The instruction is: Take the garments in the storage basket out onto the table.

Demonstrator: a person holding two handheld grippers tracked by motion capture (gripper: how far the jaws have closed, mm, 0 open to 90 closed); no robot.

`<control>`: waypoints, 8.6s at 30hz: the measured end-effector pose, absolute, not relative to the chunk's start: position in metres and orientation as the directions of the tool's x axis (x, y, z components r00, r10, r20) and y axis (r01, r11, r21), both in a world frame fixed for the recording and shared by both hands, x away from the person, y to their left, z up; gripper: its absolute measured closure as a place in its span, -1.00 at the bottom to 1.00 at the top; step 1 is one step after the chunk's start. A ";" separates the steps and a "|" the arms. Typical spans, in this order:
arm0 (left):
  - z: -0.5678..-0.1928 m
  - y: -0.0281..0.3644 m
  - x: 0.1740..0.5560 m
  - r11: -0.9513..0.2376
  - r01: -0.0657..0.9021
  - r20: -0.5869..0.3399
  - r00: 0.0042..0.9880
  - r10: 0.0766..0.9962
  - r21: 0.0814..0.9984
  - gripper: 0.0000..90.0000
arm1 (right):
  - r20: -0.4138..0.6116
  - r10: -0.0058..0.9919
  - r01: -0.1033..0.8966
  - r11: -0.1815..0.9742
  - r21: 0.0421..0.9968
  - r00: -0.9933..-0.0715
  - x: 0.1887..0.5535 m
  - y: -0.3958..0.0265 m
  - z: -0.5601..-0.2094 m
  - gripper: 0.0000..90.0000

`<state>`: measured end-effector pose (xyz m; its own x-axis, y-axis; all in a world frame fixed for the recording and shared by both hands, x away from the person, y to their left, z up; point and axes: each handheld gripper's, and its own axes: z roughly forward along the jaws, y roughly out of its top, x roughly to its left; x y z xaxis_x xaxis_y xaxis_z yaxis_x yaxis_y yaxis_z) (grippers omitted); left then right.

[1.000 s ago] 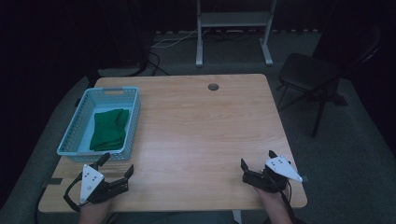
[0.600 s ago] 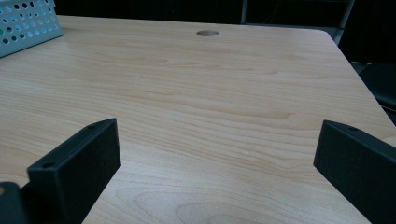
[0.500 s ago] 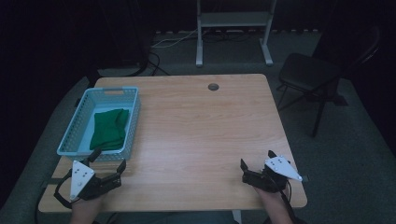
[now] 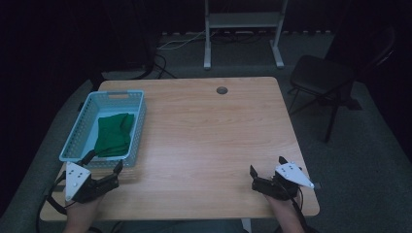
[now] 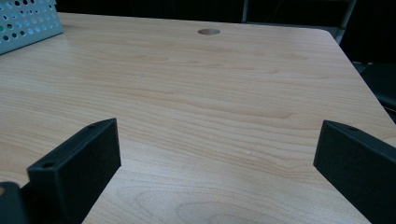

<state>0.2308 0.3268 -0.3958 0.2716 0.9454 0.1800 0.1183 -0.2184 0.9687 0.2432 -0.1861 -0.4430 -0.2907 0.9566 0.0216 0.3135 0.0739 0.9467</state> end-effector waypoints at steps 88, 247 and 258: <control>-0.326 0.327 0.359 -0.255 0.399 0.182 0.213 0.960 0.881 -0.78 | 0.035 0.953 0.323 0.067 0.944 -0.300 0.244 -0.187 -0.443 -1.00; -0.366 0.329 0.437 -0.201 0.810 0.165 0.131 0.978 0.551 0.35 | 0.070 0.944 0.344 0.047 0.938 -0.322 0.250 -0.190 -0.443 -1.00; -0.360 0.329 0.433 -0.191 0.802 0.152 0.126 0.980 0.567 0.35 | 0.067 0.944 0.344 0.051 0.938 -0.323 0.250 -0.190 -0.443 -1.00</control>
<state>0.4332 0.3287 -0.3600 0.1263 0.9802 0.1524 0.8015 -0.1913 0.5665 0.2497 -0.1899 -0.4430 -0.3228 0.9441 0.0668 0.3436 0.0512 0.9377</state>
